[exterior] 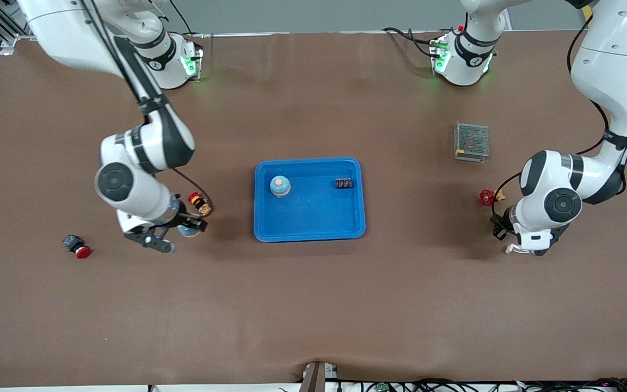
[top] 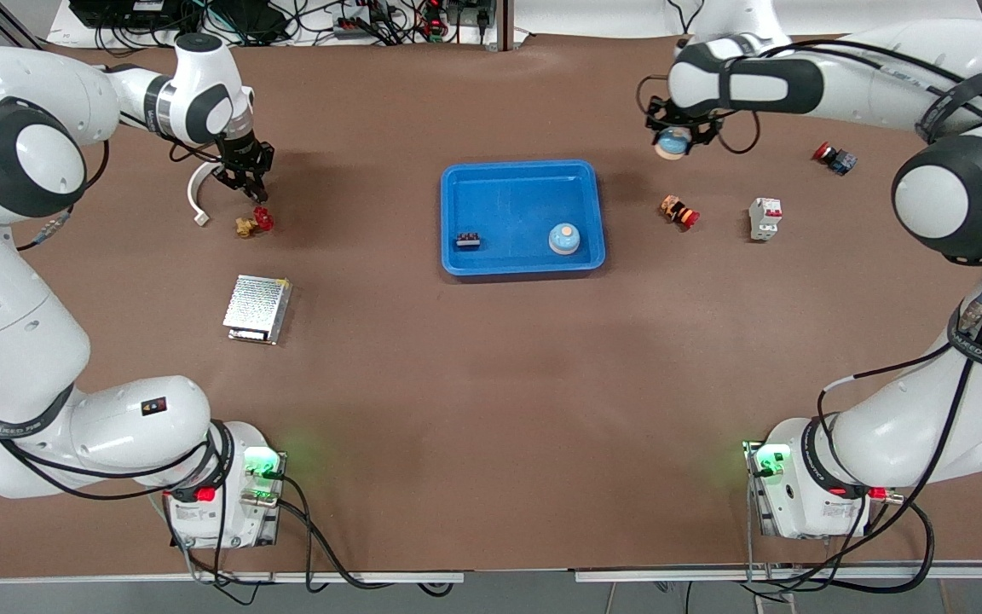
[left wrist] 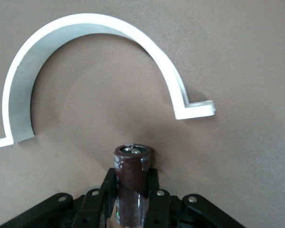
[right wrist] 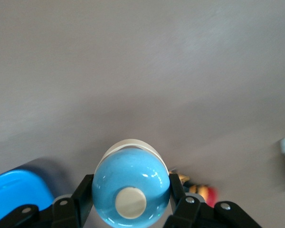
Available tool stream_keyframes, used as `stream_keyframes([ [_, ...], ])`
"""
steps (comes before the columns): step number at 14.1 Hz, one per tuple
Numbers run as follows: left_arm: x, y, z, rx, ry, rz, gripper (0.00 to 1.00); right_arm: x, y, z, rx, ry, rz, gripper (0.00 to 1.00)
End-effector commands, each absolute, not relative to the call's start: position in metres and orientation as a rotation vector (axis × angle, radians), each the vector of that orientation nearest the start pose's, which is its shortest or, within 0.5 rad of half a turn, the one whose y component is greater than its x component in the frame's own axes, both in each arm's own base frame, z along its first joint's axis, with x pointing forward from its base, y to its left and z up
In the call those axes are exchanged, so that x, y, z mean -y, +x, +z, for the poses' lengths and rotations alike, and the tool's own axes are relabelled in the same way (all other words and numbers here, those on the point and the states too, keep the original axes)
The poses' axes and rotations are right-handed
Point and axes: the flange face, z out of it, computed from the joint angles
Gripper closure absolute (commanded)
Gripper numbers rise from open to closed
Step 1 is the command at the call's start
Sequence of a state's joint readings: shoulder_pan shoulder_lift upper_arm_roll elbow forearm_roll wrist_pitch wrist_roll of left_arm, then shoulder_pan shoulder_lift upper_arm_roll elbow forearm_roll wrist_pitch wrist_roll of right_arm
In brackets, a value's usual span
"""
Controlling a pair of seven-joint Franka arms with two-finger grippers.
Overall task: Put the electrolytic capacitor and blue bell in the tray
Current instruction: 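Grasp the second capacitor with the left gripper while the right gripper carries the bell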
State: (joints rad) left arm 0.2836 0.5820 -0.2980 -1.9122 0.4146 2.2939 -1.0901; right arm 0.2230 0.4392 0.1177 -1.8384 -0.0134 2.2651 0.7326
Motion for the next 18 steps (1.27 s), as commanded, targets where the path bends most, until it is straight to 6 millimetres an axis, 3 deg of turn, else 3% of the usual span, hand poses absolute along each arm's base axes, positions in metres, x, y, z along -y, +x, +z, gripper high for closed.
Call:
stream_keyframes([
  [1,0.001,0.624,0.212,1.154,-2.732,0.019,1.0,-0.247,0.595,0.294,-0.724,-3.003,0.002,1.0],
  [7,0.067,0.643,0.262,1.218,-2.744,0.01,1.0,-0.346,0.572,0.243,-0.92,-2.919,-0.011,1.0],
  [10,0.099,0.645,0.28,1.244,-2.768,0.009,1.0,-0.381,0.566,0.23,-0.984,-2.896,-0.011,1.0],
  [14,0.165,0.641,0.311,1.282,-2.837,-0.02,1.0,-0.395,0.56,0.218,-0.996,-2.897,0.001,1.0],
  [18,0.227,0.634,0.321,1.361,-2.855,-0.013,1.0,-0.396,0.556,0.206,-0.995,-2.914,0.017,1.0],
])
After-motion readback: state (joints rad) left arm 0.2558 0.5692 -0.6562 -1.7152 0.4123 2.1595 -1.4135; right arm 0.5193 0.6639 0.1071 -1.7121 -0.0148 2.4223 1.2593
